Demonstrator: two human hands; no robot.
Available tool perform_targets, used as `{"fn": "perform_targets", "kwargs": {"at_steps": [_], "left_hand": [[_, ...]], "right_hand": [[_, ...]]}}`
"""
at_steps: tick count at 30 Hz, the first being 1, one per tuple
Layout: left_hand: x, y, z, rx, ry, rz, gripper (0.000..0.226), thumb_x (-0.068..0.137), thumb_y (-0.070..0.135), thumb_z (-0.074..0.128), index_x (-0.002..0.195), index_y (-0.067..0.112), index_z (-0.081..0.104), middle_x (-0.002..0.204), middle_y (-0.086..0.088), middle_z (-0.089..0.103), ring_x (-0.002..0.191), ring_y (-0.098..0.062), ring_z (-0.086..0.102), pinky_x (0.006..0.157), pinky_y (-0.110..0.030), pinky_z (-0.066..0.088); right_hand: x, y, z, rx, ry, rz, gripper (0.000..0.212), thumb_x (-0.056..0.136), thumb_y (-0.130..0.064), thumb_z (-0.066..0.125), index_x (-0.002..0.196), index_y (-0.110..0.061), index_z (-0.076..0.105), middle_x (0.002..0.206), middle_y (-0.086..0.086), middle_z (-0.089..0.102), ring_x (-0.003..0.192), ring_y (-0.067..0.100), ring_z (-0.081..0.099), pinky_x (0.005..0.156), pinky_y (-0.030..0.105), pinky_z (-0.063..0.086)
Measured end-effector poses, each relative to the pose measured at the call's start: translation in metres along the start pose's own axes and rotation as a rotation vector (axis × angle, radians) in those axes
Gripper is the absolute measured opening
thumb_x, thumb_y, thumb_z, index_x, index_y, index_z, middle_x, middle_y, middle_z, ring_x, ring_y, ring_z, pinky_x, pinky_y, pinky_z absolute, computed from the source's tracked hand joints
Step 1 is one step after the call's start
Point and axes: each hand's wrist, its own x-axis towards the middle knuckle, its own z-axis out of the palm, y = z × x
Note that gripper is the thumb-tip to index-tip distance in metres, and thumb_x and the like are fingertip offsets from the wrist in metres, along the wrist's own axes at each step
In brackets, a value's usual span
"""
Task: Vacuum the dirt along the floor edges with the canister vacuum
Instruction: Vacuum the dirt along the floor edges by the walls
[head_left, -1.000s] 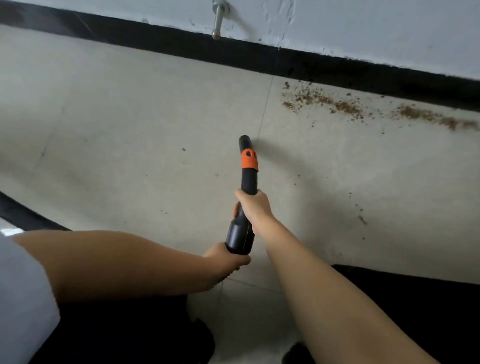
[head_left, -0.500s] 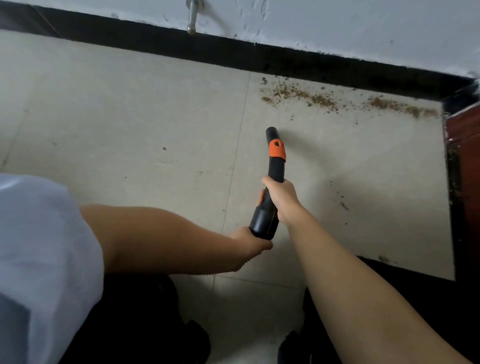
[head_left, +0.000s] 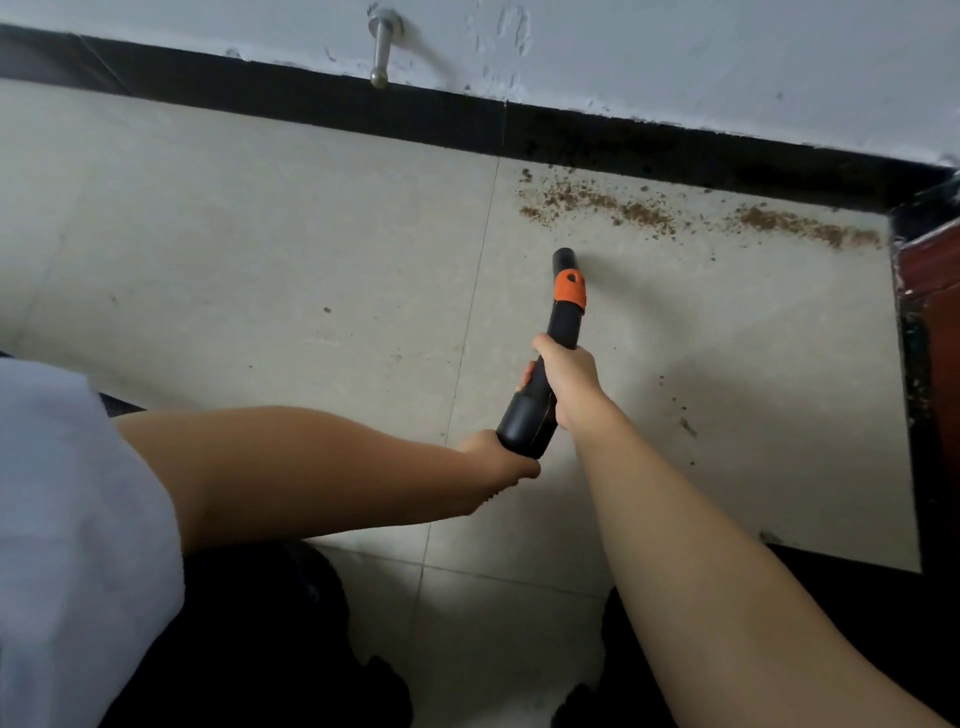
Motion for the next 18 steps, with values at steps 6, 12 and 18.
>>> {"fn": "perform_targets", "kwargs": {"at_steps": [6, 12, 18], "left_hand": [[-0.001, -0.004, -0.016, -0.102, 0.094, -0.064, 0.026, 0.08, 0.016, 0.065, 0.101, 0.008, 0.051, 0.067, -0.003, 0.052, 0.054, -0.014, 0.044, 0.052, -0.023, 0.038], [0.006, 0.013, -0.007, -0.047, 0.053, -0.04, 0.025, 0.079, 0.015, 0.066, 0.097, 0.009, 0.051, 0.066, -0.002, 0.052, 0.052, -0.013, 0.043, 0.048, -0.021, 0.037], [0.017, 0.033, 0.016, 0.094, -0.069, 0.023, 0.026, 0.08, 0.017, 0.068, 0.1, 0.008, 0.054, 0.068, -0.003, 0.052, 0.054, -0.013, 0.045, 0.047, -0.021, 0.038]], "right_hand": [[-0.001, -0.009, 0.033, -0.121, -0.145, -0.016, 0.01, 0.085, -0.012, 0.054, 0.089, -0.008, 0.046, 0.057, 0.007, 0.052, 0.042, 0.017, 0.048, 0.046, 0.019, 0.045], [0.005, -0.02, 0.012, -0.051, -0.072, 0.004, 0.01, 0.086, -0.012, 0.054, 0.084, -0.01, 0.044, 0.06, 0.007, 0.051, 0.044, 0.017, 0.048, 0.047, 0.02, 0.044], [0.015, -0.016, -0.036, 0.087, 0.1, -0.027, 0.01, 0.088, -0.013, 0.054, 0.091, -0.006, 0.048, 0.06, 0.005, 0.05, 0.047, 0.016, 0.048, 0.039, 0.014, 0.044]]}}
